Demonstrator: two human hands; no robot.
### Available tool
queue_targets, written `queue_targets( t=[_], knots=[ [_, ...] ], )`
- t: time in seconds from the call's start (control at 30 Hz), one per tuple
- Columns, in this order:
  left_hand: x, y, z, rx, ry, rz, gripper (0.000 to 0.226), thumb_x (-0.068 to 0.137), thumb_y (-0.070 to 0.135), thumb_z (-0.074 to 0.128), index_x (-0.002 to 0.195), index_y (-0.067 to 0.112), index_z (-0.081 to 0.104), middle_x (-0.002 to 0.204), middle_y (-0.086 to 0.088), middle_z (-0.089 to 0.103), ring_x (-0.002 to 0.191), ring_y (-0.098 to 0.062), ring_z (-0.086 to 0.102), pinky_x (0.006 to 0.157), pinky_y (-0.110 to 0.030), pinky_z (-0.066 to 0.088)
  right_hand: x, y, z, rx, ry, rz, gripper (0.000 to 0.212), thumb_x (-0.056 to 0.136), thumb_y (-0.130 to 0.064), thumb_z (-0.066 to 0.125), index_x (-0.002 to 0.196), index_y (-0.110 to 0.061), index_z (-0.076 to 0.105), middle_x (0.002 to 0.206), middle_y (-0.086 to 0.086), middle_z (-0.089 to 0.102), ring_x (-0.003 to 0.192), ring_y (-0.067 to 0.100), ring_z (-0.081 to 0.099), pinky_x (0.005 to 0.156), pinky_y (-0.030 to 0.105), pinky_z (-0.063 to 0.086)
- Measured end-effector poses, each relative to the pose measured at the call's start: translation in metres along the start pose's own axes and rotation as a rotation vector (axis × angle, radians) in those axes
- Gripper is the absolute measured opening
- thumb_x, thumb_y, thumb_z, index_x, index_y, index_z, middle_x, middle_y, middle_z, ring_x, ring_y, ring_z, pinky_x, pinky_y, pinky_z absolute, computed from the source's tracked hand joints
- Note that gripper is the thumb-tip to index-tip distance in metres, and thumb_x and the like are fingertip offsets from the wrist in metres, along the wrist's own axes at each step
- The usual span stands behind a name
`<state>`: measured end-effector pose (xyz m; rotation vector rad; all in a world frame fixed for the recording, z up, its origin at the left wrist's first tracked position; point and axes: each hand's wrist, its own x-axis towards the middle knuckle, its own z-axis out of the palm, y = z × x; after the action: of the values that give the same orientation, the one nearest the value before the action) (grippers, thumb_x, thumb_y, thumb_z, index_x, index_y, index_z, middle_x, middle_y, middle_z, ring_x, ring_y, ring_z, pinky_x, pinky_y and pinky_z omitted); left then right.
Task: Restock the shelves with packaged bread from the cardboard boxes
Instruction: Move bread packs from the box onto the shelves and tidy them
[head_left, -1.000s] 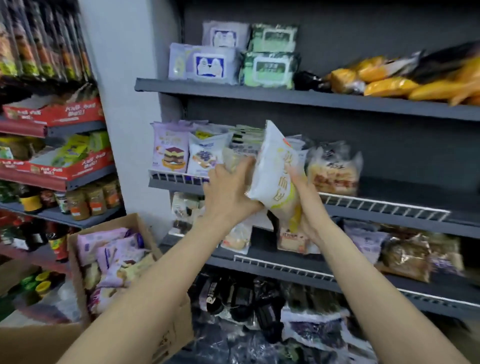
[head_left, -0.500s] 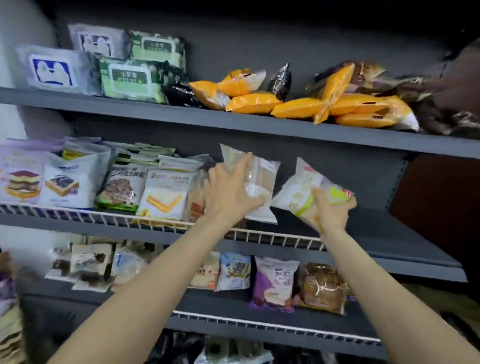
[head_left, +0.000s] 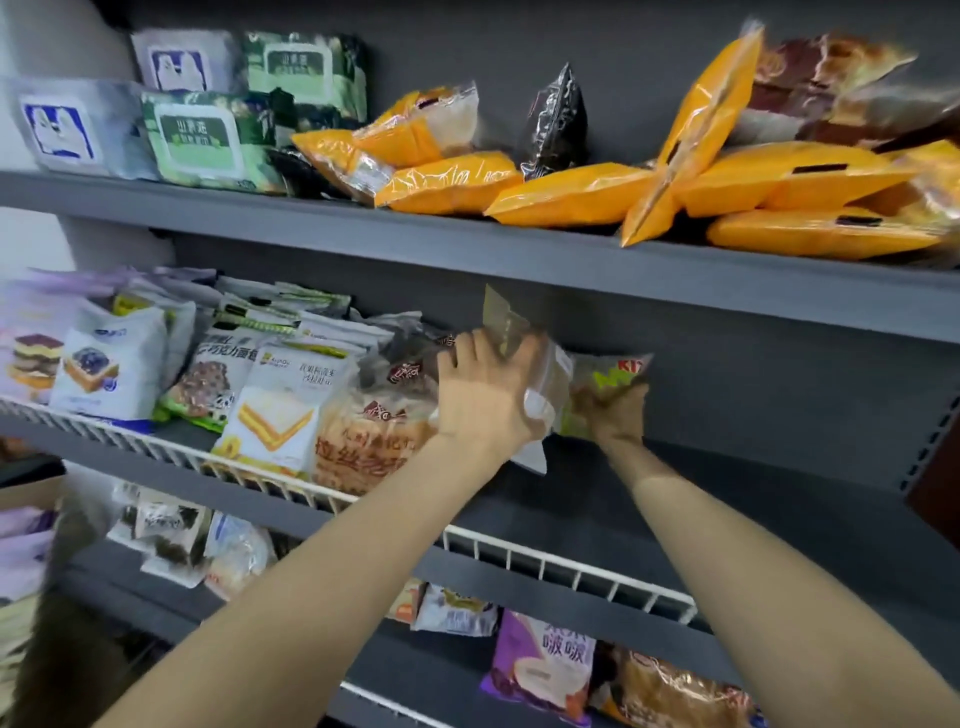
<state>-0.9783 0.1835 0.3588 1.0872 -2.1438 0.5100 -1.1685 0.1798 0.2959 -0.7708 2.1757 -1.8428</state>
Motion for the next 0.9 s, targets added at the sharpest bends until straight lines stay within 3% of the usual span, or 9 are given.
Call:
queue_targets(
  t=[0.07,0.17,0.3,0.4,0.57,0.63,0.7,0.8,0.9],
  knots=[
    [0.002,0.005,0.006,-0.026,-0.087,0.042,0.088,0.039,0.06,0.079,0.118,0.028,0.058,0.093,-0.019,0.058,0.085,-0.032,0.057,0.07,-0.036,0.045,0.008,0.008,0.011,-0.032,-0.036,0.017,0.069,0.08,-0.029,0.071,0.133,-0.001,0.036,0.132,0.015,0.047,0.126,0.031,0.047,0.108,0.042,0.037],
    [0.003,0.012,0.017,-0.079,-0.259,0.036,0.088,0.068,0.055,0.07,0.14,0.03,0.026,0.124,-0.018,0.041,0.115,-0.033,0.039,0.09,-0.04,0.034,0.011,0.011,0.014,-0.281,-0.119,0.159,0.089,0.088,-0.047,0.057,0.147,-0.001,0.01,0.148,0.016,0.025,0.14,0.028,0.025,0.116,0.038,0.02],
    [0.005,0.018,0.022,-0.078,-0.338,-0.008,0.088,0.07,0.055,0.068,0.141,0.03,0.022,0.13,-0.019,0.038,0.121,-0.035,0.035,0.097,-0.042,0.031,0.013,0.002,-0.005,-0.32,-0.25,0.169,0.095,0.091,-0.054,0.048,0.15,-0.01,-0.012,0.158,0.011,0.006,0.145,0.028,0.013,0.118,0.038,0.014],
    [0.006,0.023,0.024,-0.052,-0.382,-0.023,0.088,0.069,0.056,0.069,0.139,0.03,0.023,0.133,-0.02,0.038,0.124,-0.036,0.034,0.1,-0.044,0.03,0.013,0.008,-0.02,-0.382,-0.413,0.139,0.109,0.086,-0.037,0.065,0.147,-0.009,-0.02,0.157,0.011,0.016,0.141,0.028,0.027,0.114,0.034,0.027],
    [0.008,0.025,0.027,-0.032,-0.387,-0.006,0.091,0.069,0.056,0.07,0.141,0.031,0.02,0.134,-0.02,0.036,0.125,-0.036,0.033,0.102,-0.043,0.029,0.009,0.011,-0.019,-0.447,-0.291,0.069,0.09,0.088,-0.019,0.064,0.149,-0.012,-0.001,0.145,0.017,0.04,0.13,0.032,0.043,0.103,0.033,0.037],
    [0.008,0.023,0.026,-0.026,-0.373,0.001,0.092,0.069,0.056,0.07,0.142,0.031,0.02,0.134,-0.02,0.036,0.125,-0.036,0.033,0.102,-0.043,0.029,0.004,0.012,-0.013,-0.407,-0.305,0.079,0.092,0.087,-0.019,0.064,0.15,-0.013,-0.004,0.146,0.018,0.036,0.132,0.033,0.04,0.105,0.035,0.035],
    [0.009,0.021,0.025,-0.037,-0.382,0.0,0.092,0.069,0.057,0.069,0.142,0.03,0.021,0.135,-0.021,0.037,0.126,-0.037,0.034,0.101,-0.043,0.03,0.0,0.008,-0.012,-0.433,-0.257,0.063,0.099,0.086,-0.022,0.065,0.15,-0.012,-0.009,0.151,0.019,0.021,0.139,0.035,0.025,0.112,0.038,0.025],
    [0.013,0.023,0.018,-0.092,-0.422,-0.052,0.092,0.071,0.06,0.068,0.143,0.028,0.02,0.138,-0.023,0.038,0.129,-0.039,0.034,0.104,-0.044,0.031,-0.015,-0.007,-0.033,-0.303,-0.111,-0.166,0.081,0.086,-0.003,0.056,0.15,-0.016,0.009,0.148,0.018,0.02,0.138,0.036,0.019,0.114,0.039,0.02],
    [0.023,0.025,0.012,-0.265,-0.476,-0.166,0.101,0.069,0.064,0.068,0.142,0.019,0.015,0.135,-0.021,0.047,0.127,-0.039,0.041,0.104,-0.043,0.036,-0.042,-0.015,-0.068,-0.221,-0.469,-0.417,0.095,0.079,0.01,0.06,0.147,-0.038,0.015,0.149,0.004,0.019,0.138,0.021,0.028,0.115,0.039,0.028]
  ],
)
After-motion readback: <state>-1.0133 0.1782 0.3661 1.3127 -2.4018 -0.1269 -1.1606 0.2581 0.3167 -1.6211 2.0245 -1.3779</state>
